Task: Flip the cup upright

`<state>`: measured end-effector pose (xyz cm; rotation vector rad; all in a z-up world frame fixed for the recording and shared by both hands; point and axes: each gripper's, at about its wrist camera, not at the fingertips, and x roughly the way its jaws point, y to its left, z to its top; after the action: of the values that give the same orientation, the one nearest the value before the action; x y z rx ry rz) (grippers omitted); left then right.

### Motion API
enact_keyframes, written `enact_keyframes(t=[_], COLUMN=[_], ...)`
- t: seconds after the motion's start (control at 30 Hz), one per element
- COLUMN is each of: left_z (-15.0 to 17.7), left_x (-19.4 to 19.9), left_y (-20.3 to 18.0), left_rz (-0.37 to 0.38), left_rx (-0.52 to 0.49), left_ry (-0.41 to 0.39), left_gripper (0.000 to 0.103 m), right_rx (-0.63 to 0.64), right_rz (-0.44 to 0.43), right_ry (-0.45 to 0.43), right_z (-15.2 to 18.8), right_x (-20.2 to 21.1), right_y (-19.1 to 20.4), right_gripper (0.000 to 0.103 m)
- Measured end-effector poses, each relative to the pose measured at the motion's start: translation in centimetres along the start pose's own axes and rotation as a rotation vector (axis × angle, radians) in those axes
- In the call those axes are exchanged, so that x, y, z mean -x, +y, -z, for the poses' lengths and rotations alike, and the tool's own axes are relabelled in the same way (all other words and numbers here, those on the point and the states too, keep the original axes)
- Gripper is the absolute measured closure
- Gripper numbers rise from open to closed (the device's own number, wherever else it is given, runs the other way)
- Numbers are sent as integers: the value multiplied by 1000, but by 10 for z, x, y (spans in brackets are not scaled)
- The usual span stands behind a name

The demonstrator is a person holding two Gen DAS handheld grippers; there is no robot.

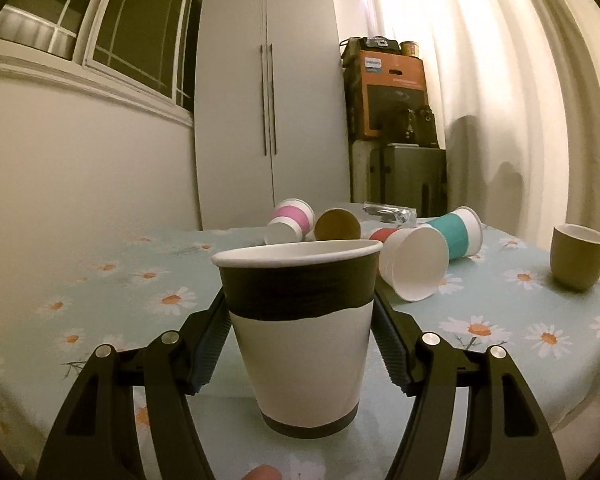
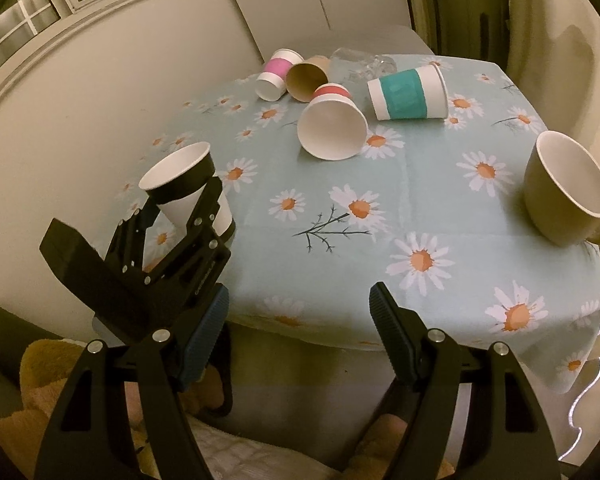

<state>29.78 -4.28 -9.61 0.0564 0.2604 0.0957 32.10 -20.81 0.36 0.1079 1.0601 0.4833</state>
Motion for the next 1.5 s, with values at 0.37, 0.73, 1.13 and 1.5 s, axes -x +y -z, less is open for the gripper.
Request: enact_keyframes(t=[0.37, 0.73, 1.13, 1.5], left_z=[1, -19, -59, -72], left_x=[5, 24, 79, 124], left_y=[-1, 10, 26, 65], left_rz=[15, 20, 70, 228], left_rx=[-12, -3, -13, 25], left_ry=[17, 6, 27, 196], left_gripper=[23, 6, 6, 6], right_rx=[7, 2, 7, 177], right_rz=[3, -18, -35, 12], right_ry=[18, -20, -61, -132], right_z=[1, 3, 10, 36], right_x=[-3, 6, 18, 25], right_y=[-1, -1, 1, 37], right_gripper=[31, 31, 30, 27])
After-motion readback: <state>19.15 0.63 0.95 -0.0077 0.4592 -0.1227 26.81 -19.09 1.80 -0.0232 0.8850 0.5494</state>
